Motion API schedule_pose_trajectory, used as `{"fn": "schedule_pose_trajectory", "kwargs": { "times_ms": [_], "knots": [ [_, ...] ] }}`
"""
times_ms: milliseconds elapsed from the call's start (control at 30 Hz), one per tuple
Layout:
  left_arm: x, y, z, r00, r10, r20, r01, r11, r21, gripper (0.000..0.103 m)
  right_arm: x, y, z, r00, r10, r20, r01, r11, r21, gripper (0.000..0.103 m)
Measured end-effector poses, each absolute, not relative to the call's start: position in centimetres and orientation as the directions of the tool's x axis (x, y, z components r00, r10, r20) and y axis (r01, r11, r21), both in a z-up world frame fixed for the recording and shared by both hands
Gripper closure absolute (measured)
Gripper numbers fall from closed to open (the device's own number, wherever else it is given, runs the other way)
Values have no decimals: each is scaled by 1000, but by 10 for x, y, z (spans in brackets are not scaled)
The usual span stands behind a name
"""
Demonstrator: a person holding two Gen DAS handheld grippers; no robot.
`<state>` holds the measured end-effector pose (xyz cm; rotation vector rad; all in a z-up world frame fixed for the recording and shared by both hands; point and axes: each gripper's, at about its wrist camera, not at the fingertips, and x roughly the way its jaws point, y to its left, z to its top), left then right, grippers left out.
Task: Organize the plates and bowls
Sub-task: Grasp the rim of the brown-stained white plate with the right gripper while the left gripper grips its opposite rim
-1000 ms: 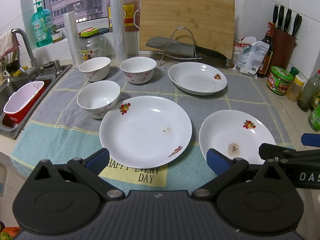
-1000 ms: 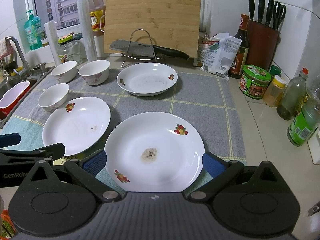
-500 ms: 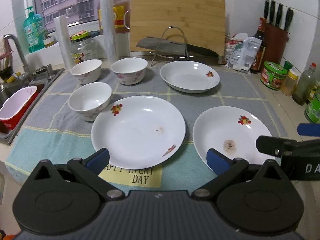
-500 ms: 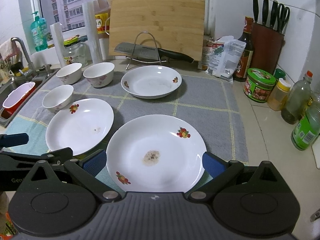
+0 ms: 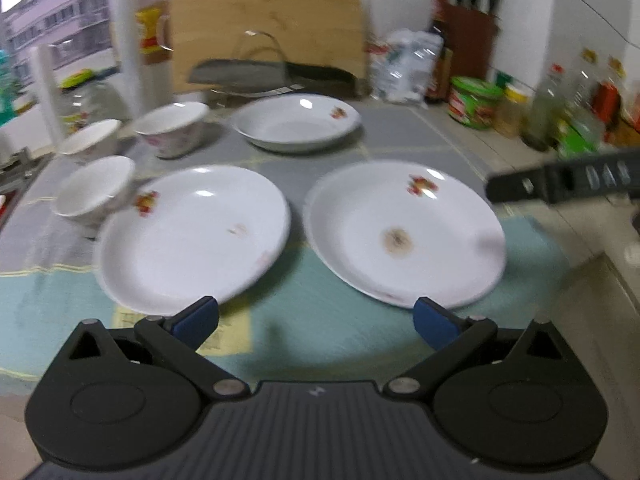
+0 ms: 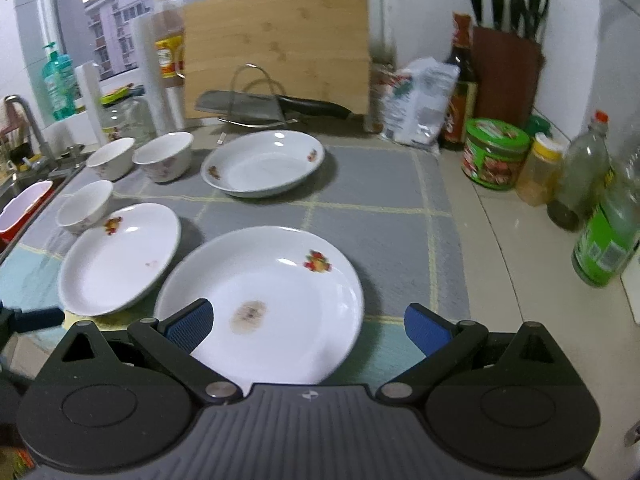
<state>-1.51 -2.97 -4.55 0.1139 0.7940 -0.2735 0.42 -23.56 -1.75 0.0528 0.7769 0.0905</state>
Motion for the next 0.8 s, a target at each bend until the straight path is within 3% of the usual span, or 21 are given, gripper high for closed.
{"fn": "schedule_pose_trajectory", "kwargs": {
  "times_ms": [800],
  "knots": [
    [27,-68,-93,553,-344,-759,525,851,-2,0,70,-239,-80,542,156,-826,-119,987,108,0]
  ]
}}
